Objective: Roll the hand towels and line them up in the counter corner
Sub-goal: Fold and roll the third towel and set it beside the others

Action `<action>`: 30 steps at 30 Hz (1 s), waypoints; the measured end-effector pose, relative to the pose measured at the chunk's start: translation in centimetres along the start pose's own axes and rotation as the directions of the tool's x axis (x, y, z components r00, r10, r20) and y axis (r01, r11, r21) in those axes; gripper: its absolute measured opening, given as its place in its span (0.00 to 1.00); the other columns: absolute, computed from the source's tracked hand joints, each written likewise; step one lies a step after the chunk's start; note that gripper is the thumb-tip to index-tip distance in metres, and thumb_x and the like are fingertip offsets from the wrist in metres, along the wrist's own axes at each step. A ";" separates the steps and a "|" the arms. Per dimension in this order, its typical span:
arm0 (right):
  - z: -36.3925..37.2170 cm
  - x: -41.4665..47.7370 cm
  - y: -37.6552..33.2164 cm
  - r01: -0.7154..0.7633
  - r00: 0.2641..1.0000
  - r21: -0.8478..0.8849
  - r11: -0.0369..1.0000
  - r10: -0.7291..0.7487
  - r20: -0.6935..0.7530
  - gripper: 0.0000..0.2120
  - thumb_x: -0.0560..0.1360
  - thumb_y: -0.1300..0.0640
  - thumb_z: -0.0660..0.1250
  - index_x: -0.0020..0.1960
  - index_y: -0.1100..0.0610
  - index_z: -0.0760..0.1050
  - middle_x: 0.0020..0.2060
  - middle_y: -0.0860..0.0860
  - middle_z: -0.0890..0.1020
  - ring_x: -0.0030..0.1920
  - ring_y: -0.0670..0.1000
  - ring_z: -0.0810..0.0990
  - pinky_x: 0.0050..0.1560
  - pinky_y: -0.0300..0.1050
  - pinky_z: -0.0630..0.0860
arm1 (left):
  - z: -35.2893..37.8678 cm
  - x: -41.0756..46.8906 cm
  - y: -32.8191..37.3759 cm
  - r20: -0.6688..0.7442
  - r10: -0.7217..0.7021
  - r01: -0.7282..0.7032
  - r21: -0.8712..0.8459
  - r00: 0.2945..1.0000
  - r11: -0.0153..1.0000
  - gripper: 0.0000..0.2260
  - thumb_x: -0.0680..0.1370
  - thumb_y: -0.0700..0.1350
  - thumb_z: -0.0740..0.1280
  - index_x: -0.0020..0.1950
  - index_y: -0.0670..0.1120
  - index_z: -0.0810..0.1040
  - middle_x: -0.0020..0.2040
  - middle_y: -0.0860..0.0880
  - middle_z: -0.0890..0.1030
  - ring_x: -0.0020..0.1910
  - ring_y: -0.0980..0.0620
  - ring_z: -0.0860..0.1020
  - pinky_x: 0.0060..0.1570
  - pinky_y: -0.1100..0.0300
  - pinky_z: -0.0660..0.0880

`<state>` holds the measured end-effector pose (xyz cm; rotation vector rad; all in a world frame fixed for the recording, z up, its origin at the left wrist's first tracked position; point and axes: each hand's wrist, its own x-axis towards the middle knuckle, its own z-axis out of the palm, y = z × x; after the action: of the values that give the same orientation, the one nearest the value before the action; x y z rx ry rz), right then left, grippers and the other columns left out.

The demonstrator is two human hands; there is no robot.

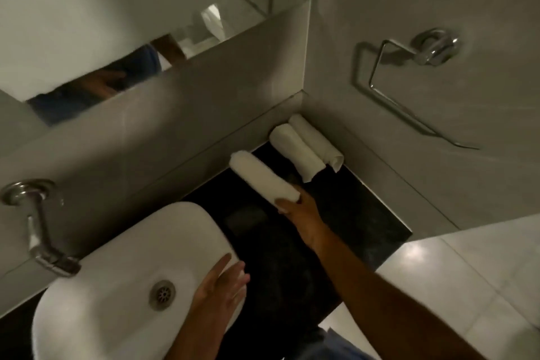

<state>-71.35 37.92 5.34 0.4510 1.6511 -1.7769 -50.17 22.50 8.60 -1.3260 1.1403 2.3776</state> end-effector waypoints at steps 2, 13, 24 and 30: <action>0.1 3.3 -0.6 -0.029 0.999 0.104 0.994 0.033 -0.040 0.28 0.78 0.67 0.71 0.75 0.62 0.68 0.69 0.63 0.75 0.68 0.63 0.75 0.72 0.62 0.70 | -2.1 -0.6 -2.2 -0.122 -0.122 0.119 -0.032 0.985 0.992 0.16 0.86 0.41 0.52 0.63 0.51 0.78 0.59 0.43 0.81 0.58 0.36 0.80 0.64 0.43 0.70; 2.5 8.4 -2.2 -0.022 0.925 0.530 0.848 0.218 -0.310 0.33 0.77 0.61 0.73 0.78 0.60 0.64 0.74 0.58 0.71 0.72 0.59 0.72 0.71 0.49 0.70 | -6.0 -4.0 -6.8 -0.216 0.013 -0.008 0.026 0.976 1.000 0.22 0.85 0.37 0.55 0.79 0.42 0.64 0.41 0.41 0.86 0.30 0.44 0.81 0.35 0.57 0.80; 2.3 6.9 -1.8 -0.126 0.861 -0.035 0.991 0.091 -0.501 0.40 0.73 0.45 0.76 0.76 0.63 0.65 0.73 0.60 0.71 0.70 0.60 0.73 0.71 0.52 0.72 | -3.9 -6.9 -7.5 -0.376 -0.006 0.006 -0.002 0.927 1.000 0.24 0.80 0.31 0.66 0.74 0.46 0.69 0.38 0.35 0.83 0.38 0.41 0.79 0.50 0.46 0.76; 1.6 5.2 -0.9 -0.107 0.899 -0.182 0.977 0.017 -0.437 0.37 0.73 0.42 0.75 0.73 0.63 0.70 0.69 0.61 0.76 0.66 0.61 0.77 0.66 0.53 0.76 | -5.1 -8.1 -7.7 -0.421 0.102 -0.107 0.013 0.902 0.994 0.22 0.81 0.33 0.65 0.74 0.46 0.70 0.37 0.35 0.83 0.37 0.41 0.79 0.46 0.49 0.76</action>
<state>-75.43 35.09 2.86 0.8431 2.0714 -1.5095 -38.33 25.78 9.38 -1.8927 1.3344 2.2268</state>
